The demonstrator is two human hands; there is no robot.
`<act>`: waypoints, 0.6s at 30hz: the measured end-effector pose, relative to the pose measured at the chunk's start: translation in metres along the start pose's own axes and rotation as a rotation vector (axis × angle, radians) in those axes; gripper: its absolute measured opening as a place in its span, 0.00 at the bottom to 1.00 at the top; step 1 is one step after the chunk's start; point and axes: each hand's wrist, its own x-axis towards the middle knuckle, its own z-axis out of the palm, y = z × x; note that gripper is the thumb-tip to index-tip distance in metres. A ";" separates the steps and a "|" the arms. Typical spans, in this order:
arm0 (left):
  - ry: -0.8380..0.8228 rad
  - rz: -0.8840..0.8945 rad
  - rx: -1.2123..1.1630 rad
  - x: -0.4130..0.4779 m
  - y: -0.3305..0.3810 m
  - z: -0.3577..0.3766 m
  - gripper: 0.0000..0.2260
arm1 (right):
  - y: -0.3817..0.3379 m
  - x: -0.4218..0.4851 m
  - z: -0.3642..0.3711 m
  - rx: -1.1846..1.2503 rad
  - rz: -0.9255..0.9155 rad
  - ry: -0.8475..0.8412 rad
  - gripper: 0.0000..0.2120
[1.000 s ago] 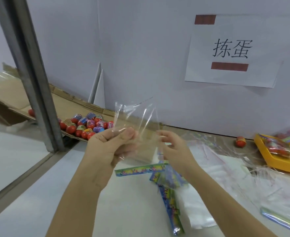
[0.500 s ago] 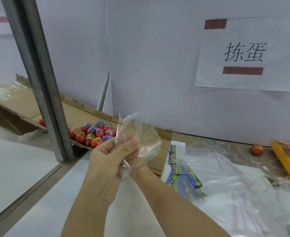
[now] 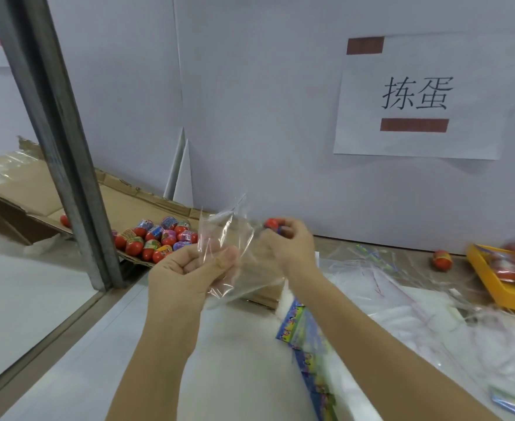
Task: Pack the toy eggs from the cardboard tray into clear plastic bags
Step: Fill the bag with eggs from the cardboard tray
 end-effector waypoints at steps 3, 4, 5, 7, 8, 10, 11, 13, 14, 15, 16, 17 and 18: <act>-0.036 0.033 0.136 -0.007 -0.011 0.014 0.16 | -0.031 -0.024 -0.068 0.246 -0.055 0.055 0.07; -0.057 0.030 0.168 -0.011 -0.018 0.022 0.15 | -0.039 -0.036 -0.087 0.280 -0.108 0.011 0.06; -0.069 0.036 0.197 -0.014 -0.021 0.025 0.15 | -0.047 -0.047 -0.097 0.316 -0.152 -0.064 0.07; -0.092 0.047 0.250 -0.021 -0.033 0.036 0.16 | -0.062 -0.073 -0.120 0.283 -0.210 -0.188 0.18; -0.098 0.054 0.279 -0.024 -0.038 0.040 0.17 | -0.066 -0.084 -0.128 0.240 -0.225 -0.225 0.22; -0.119 0.081 0.319 -0.030 -0.044 0.046 0.14 | -0.070 -0.101 -0.139 0.088 -0.256 -0.271 0.25; -0.139 0.100 0.334 -0.033 -0.045 0.048 0.12 | -0.071 -0.105 -0.142 -0.018 -0.275 -0.285 0.23; -0.191 0.142 0.359 -0.038 -0.047 0.051 0.14 | -0.074 -0.107 -0.146 -0.210 -0.329 -0.302 0.16; -0.220 0.155 0.363 -0.040 -0.047 0.053 0.14 | -0.076 -0.107 -0.148 -0.283 -0.356 -0.308 0.14; -0.249 0.161 0.364 -0.042 -0.047 0.054 0.15 | -0.077 -0.107 -0.148 -0.352 -0.375 -0.310 0.13; -0.277 0.167 0.368 -0.043 -0.047 0.055 0.16 | -0.077 -0.106 -0.150 -0.426 -0.390 -0.303 0.14; -0.298 0.176 0.375 -0.044 -0.047 0.055 0.16 | -0.076 -0.106 -0.151 -0.501 -0.404 -0.291 0.15; -0.314 0.190 0.386 -0.045 -0.048 0.056 0.17 | -0.075 -0.105 -0.152 -0.556 -0.409 -0.273 0.17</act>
